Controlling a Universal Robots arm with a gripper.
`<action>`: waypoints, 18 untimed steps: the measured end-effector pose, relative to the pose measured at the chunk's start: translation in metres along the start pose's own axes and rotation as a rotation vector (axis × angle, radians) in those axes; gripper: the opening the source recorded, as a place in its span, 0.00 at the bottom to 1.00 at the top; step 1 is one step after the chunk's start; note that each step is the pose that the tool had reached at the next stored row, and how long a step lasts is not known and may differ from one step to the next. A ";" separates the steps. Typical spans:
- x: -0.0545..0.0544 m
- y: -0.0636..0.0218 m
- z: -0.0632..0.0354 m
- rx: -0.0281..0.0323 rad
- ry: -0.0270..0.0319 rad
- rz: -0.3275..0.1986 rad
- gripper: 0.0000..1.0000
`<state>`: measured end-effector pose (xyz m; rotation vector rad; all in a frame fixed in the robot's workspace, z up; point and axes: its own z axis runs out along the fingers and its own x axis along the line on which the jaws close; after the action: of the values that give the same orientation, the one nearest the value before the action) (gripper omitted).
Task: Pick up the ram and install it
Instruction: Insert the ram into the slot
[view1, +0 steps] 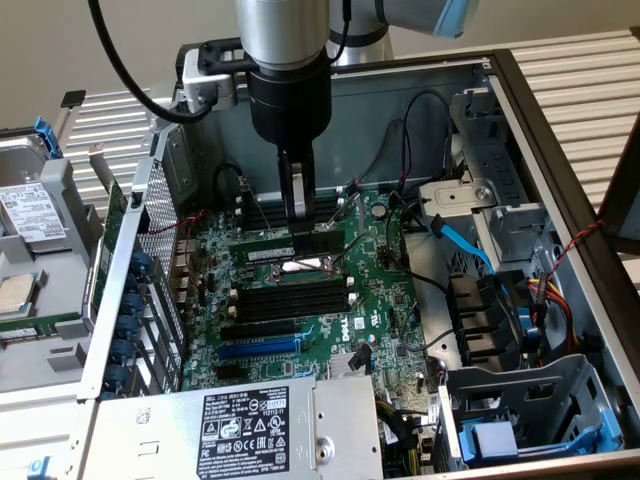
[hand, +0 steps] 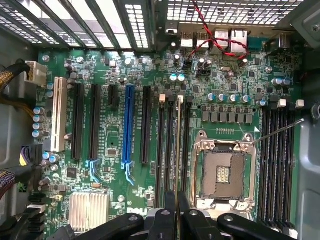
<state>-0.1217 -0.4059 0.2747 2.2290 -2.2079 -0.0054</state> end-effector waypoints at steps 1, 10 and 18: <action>0.000 0.0000 0.0006 0.0022 -0.0001 0.000 0.13; 0.001 0.0000 0.0037 0.0062 0.0014 0.001 0.13; 0.005 0.0003 0.0075 0.0079 0.0015 0.007 0.13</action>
<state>-0.1220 -0.4106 0.2673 2.2249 -2.2184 0.0049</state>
